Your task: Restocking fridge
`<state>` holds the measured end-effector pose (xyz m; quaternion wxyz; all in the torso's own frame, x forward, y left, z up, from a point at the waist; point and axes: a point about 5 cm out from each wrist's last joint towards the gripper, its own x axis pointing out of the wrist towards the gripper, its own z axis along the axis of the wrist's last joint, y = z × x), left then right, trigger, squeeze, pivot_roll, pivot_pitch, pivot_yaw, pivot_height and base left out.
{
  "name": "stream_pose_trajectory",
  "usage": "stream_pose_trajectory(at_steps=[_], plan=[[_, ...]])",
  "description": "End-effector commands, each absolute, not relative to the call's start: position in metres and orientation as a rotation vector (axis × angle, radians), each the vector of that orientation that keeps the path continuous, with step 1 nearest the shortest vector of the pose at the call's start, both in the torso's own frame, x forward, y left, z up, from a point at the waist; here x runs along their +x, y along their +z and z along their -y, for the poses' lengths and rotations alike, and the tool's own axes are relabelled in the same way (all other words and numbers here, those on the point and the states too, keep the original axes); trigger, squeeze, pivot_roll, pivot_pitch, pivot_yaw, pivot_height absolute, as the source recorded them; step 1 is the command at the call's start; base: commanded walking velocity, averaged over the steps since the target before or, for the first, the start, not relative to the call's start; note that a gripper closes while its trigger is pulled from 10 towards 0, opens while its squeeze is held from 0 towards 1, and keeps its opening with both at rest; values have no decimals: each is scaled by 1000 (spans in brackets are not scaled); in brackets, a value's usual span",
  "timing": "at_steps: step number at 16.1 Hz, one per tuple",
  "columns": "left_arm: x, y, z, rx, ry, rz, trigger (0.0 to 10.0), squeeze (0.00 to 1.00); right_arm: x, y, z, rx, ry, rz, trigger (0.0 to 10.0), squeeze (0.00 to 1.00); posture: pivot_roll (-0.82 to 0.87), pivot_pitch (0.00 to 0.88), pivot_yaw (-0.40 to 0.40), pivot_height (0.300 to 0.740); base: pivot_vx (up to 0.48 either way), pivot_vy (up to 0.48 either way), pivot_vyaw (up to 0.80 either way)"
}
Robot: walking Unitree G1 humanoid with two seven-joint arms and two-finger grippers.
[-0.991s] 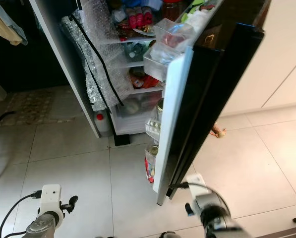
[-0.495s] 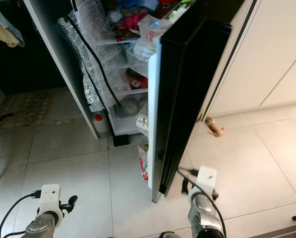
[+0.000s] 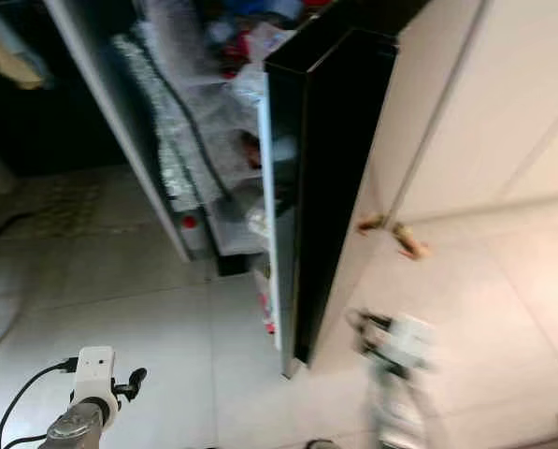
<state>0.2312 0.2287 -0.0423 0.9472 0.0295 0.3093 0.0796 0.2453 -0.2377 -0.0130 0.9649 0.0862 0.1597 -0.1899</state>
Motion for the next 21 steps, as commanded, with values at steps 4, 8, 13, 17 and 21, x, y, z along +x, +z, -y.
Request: stream_pose_trajectory(at_steps=[4, 8, 13, 17, 21], plan=[[222, -47, -234, 77, 163, -651, 10000, 0, 266, 19, 252, 231, -331, -120, 10000, 0, -116, 103, 67, 740, 0, 0, 0], [222, -47, -233, 79, 154, -651, 10000, 0, 289, 50, 242, 254, -186, 36, 10000, 0, -118, 87, 72, 740, 0, 0, 0], [224, -45, -234, 74, 164, -643, 10000, 0, 307, 81, 235, 233, -51, 136, 10000, 0, -113, 118, 67, 740, 0, 0, 0], [226, -44, -233, 67, 170, -633, 10000, 0, 324, 117, 216, 220, 63, 240, 10000, 0, -114, 131, 62, 740, 0, 0, 0], [230, -42, -232, 62, 171, -623, 10000, 0, 333, 142, 192, 190, 160, 293, 10000, 0, -110, 142, 59, 740, 0, 0, 0]])
